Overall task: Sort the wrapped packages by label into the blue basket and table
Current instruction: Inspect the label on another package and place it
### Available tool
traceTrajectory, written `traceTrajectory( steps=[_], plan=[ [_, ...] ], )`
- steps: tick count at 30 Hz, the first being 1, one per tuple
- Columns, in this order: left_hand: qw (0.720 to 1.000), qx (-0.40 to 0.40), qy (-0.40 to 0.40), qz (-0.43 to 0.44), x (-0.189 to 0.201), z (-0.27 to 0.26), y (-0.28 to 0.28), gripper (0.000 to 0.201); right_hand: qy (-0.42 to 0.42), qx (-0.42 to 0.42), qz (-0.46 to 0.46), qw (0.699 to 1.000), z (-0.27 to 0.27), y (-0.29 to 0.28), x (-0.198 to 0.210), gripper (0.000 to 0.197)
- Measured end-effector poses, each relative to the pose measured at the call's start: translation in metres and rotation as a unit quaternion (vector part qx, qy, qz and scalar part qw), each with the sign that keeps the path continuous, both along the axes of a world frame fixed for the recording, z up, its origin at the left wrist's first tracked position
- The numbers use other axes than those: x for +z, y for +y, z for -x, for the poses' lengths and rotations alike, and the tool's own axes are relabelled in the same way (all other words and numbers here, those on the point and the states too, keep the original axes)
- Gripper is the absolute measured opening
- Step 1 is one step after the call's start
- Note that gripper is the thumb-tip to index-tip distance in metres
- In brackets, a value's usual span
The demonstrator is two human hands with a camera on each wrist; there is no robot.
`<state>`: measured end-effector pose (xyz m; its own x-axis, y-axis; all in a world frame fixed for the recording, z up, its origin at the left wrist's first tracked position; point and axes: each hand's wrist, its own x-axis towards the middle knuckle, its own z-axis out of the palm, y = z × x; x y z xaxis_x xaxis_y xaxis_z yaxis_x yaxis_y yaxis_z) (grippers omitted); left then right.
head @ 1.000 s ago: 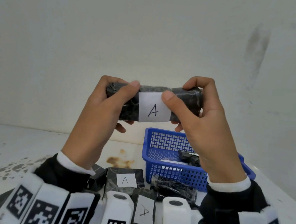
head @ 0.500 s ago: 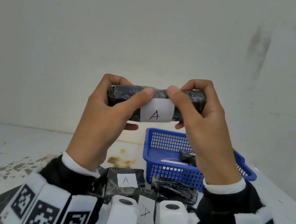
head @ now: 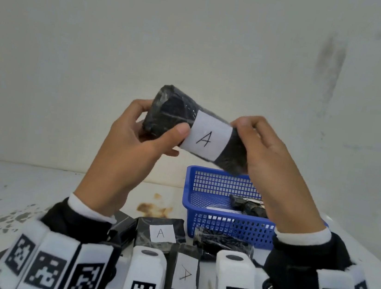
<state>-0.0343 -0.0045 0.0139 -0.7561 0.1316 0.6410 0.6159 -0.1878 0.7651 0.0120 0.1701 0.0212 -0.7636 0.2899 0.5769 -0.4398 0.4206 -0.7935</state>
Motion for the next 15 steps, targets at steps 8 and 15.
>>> traceTrajectory(
  steps=[8, 15],
  plan=[
    [0.988, 0.059, 0.102, 0.104, -0.005, 0.001, 0.008, 0.037, 0.043, 0.036, -0.079, 0.995, -0.011, -0.006, 0.002, 0.024],
    [0.99, 0.01, 0.089, 0.108, -0.006, 0.001, 0.011, 0.037, 0.027, 0.095, -0.038, 0.994, -0.007, -0.008, 0.001, 0.024]
  ],
)
